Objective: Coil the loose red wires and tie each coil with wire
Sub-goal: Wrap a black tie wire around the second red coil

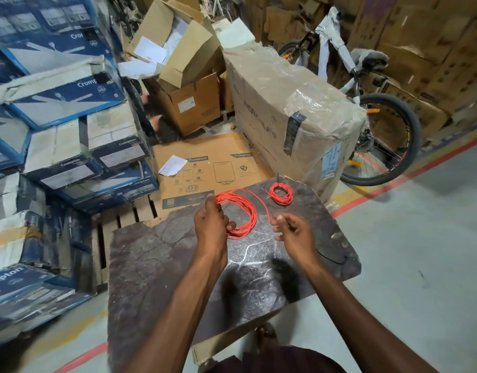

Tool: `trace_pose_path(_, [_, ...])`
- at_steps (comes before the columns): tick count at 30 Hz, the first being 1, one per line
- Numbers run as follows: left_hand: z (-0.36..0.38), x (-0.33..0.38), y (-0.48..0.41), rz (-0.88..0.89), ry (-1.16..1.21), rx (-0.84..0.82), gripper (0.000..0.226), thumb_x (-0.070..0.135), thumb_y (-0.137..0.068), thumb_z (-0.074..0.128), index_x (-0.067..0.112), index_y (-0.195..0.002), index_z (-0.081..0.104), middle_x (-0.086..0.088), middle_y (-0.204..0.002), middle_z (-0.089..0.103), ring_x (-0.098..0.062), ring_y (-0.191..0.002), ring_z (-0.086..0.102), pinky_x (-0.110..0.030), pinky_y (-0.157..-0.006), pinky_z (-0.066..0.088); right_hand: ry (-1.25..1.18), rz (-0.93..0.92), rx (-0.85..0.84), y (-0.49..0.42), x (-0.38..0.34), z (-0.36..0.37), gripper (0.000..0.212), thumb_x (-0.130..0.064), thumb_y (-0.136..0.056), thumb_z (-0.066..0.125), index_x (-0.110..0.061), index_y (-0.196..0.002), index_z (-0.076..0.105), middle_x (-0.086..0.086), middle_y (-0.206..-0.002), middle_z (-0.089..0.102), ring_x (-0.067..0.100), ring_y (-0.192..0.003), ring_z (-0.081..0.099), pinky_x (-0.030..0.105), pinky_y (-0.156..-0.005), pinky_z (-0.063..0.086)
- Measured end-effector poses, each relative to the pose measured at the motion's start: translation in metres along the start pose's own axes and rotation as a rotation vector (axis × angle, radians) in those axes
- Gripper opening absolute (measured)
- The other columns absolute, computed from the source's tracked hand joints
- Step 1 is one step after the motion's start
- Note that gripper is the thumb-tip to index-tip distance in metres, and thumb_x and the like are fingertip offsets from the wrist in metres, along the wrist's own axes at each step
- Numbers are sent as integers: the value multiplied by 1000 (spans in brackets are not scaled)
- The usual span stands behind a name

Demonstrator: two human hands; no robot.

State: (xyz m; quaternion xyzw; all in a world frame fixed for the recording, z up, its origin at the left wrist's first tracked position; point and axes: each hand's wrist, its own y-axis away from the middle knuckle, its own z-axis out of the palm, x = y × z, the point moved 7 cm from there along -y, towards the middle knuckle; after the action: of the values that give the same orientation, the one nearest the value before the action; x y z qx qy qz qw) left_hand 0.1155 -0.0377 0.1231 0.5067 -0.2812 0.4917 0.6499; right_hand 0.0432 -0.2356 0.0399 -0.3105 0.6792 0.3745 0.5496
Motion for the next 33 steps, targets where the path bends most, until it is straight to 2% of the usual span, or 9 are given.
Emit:
trace_pose_path(9, [12, -80, -4, -144, -12, -31, 40, 18, -105, 43, 24, -67, 33, 13, -49, 22, -5, -39, 18, -21, -39, 24, 59, 254, 194, -6, 91, -66, 20, -7, -94, 71, -22, -81, 72, -3, -60, 66, 4, -48, 58, 22, -50, 51])
trace_pose_path(13, [16, -113, -5, -231, 33, -26, 39, 18, -105, 43, 24, -68, 34, 13, -47, 22, -3, -37, 19, -19, -37, 22, -9, 415, 274, 3, 117, -84, 5, -6, -93, 72, -3, -89, 71, 9, -61, 62, 4, -38, 54, 22, -38, 48])
trace_pose_path(15, [17, -128, -5, -269, 47, -26, 38, 19, -105, 44, 24, -69, 35, 12, -47, 22, -3, -37, 19, -19, -36, 22, -80, 500, 305, 9, 132, -90, 9, -9, -94, 72, -2, -89, 70, 12, -62, 61, 8, -37, 52, 23, -37, 49])
trace_pose_path(19, [20, -152, -8, -321, 86, -14, 38, 19, -105, 45, 22, -68, 36, 12, -45, 24, -3, -35, 21, -18, -35, 24, -274, 621, 379, 18, 150, -94, 27, -16, -96, 71, -2, -75, 62, 10, -61, 52, 12, -35, 46, 21, -37, 44])
trace_pose_path(22, [22, -165, -9, -356, 119, -11, 39, 19, -105, 45, 21, -68, 36, 11, -45, 24, -3, -35, 21, -19, -34, 24, -418, 729, 432, 26, 156, -95, 30, -31, -98, 70, -8, -78, 62, 5, -67, 61, 15, -50, 59, 24, -40, 52])
trace_pose_path(24, [22, -172, -9, -377, 134, -17, 38, 20, -105, 46, 21, -68, 35, 10, -46, 22, -5, -36, 20, -19, -35, 23, -515, 816, 410, 32, 157, -93, 29, -38, -99, 65, -9, -99, 65, 1, -85, 69, 18, -72, 67, 26, -46, 58])
trace_pose_path(27, [23, -179, -9, -403, 153, -21, 38, 20, -104, 46, 20, -68, 35, 9, -45, 21, -6, -36, 19, -20, -36, 23, -568, 891, 373, 35, 161, -96, 36, -42, -101, 60, -10, -117, 62, 0, -107, 69, 16, -79, 68, 23, -46, 58])
trace_pose_path(30, [23, -182, -10, -413, 164, -21, 38, 20, -104, 46, 20, -68, 35, 9, -45, 21, -6, -35, 19, -20, -35, 25, -534, 914, 395, 36, 164, -100, 35, -41, -100, 62, -11, -118, 62, 1, -117, 66, 17, -82, 69, 22, -43, 56])
trace_pose_path(33, [23, -183, -11, -424, 163, -27, 38, 20, -104, 46, 20, -68, 35, 9, -45, 21, -6, -35, 19, -21, -36, 25, -484, 921, 400, 32, 166, -101, 29, -39, -101, 62, -11, -106, 64, 2, -125, 67, 23, -101, 68, 27, -49, 56])
